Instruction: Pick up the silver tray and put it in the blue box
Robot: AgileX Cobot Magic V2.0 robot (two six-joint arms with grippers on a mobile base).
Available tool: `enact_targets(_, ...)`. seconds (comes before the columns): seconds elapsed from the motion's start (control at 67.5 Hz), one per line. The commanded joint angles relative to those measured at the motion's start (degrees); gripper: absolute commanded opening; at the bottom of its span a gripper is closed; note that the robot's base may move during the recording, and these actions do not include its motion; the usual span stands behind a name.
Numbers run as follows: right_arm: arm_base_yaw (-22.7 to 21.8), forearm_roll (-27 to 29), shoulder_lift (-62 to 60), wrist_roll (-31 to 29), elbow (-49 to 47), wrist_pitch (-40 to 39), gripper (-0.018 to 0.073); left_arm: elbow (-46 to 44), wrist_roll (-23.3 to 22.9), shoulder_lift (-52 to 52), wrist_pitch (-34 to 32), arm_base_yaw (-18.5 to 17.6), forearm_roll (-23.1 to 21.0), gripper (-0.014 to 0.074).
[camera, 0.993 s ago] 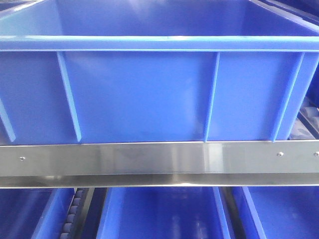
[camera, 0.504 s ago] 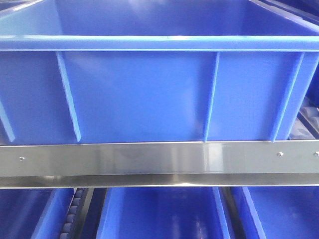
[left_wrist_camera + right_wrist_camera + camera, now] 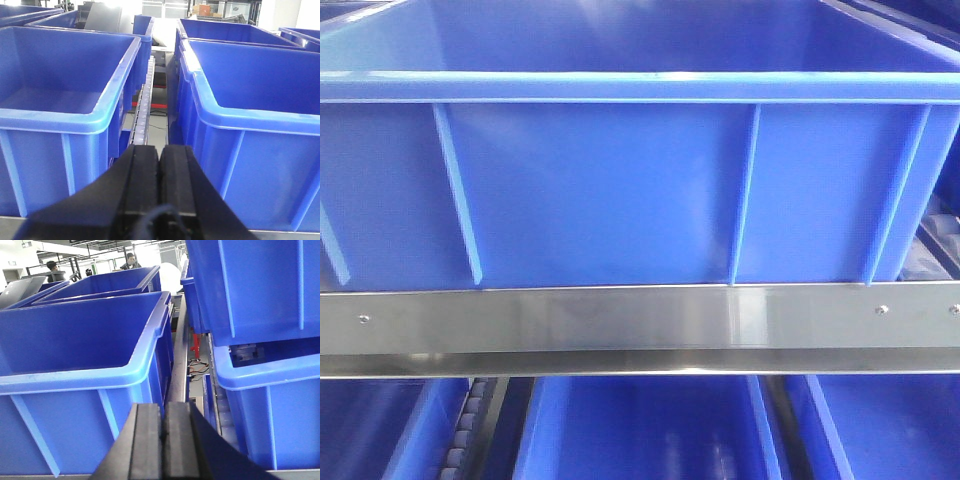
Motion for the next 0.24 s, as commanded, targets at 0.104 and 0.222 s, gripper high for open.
enact_targets(0.104, -0.2, -0.1, -1.2, -0.6, -1.0, -4.6, 0.0051, 0.9, 0.2, -0.9, -5.0, 0.0, 0.1, -0.0092)
enact_targets(0.222, -0.2, -0.1, -1.2, -0.6, -1.0, -4.6, 0.0051, 0.9, 0.2, -0.9, -5.0, 0.0, 0.1, -0.0092)
